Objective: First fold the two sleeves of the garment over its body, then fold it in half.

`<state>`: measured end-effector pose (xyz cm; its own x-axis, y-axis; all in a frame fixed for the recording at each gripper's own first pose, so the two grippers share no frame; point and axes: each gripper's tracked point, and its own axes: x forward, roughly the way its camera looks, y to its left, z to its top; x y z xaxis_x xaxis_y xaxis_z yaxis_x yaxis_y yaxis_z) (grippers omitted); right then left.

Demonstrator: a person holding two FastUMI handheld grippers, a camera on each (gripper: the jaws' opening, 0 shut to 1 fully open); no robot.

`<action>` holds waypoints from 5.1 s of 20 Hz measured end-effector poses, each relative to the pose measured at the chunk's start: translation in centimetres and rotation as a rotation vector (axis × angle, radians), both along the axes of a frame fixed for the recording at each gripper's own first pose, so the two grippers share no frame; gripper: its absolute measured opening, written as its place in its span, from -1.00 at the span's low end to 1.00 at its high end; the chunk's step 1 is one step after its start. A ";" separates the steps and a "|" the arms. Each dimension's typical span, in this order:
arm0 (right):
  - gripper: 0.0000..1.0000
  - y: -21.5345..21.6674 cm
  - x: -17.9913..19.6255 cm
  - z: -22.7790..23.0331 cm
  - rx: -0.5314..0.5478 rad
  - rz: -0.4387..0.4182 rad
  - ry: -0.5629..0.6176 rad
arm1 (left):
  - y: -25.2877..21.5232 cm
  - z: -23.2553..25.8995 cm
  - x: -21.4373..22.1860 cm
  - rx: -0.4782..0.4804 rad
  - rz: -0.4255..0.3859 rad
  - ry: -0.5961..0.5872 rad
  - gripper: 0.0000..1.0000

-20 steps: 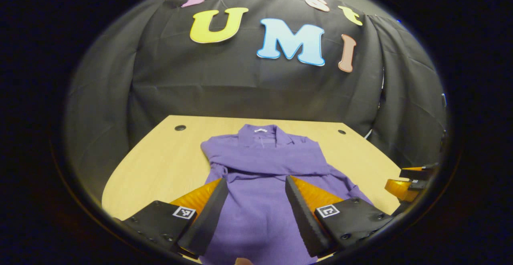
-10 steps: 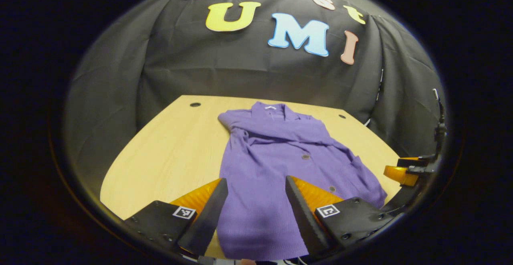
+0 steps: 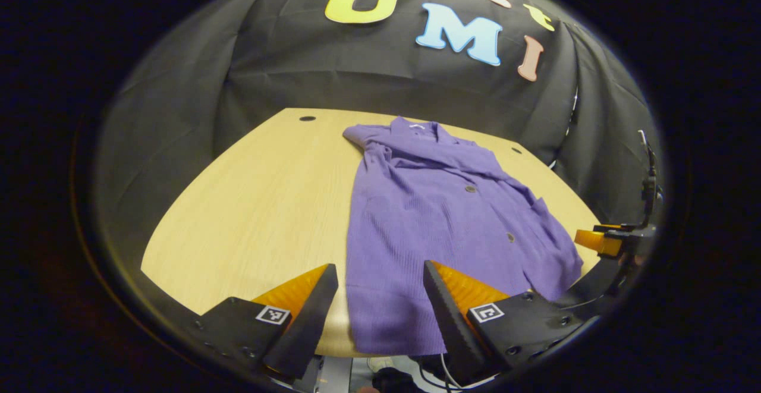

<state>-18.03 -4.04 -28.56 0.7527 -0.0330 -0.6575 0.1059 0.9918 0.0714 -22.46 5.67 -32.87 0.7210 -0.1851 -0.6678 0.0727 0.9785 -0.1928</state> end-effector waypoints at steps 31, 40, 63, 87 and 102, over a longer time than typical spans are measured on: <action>-0.94 4.3 1.9 -0.5 0.210 0.006 0.132 | -6.8 -1.0 0.1 -0.106 -0.090 0.131 -0.85; -0.94 4.9 11.5 9.4 0.229 0.154 -0.088 | -8.5 8.4 11.9 -0.172 -0.041 -0.072 -0.86; -0.95 3.8 41.3 14.5 0.279 0.230 -0.258 | -4.0 12.6 42.7 0.009 0.167 -0.299 -0.87; 0.53 2.9 43.5 15.1 0.006 0.303 -0.353 | -8.6 12.2 46.2 0.047 0.179 -0.305 0.66; 0.73 3.5 30.5 28.7 -0.052 0.229 -0.623 | -8.7 29.0 35.5 0.047 0.093 -0.602 0.92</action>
<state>12.48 -0.58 0.15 0.9832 0.1532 -0.0989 -0.1538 0.9881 0.0022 13.03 -3.07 -3.92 0.9860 -0.0834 -0.1441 0.0692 0.9925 -0.1012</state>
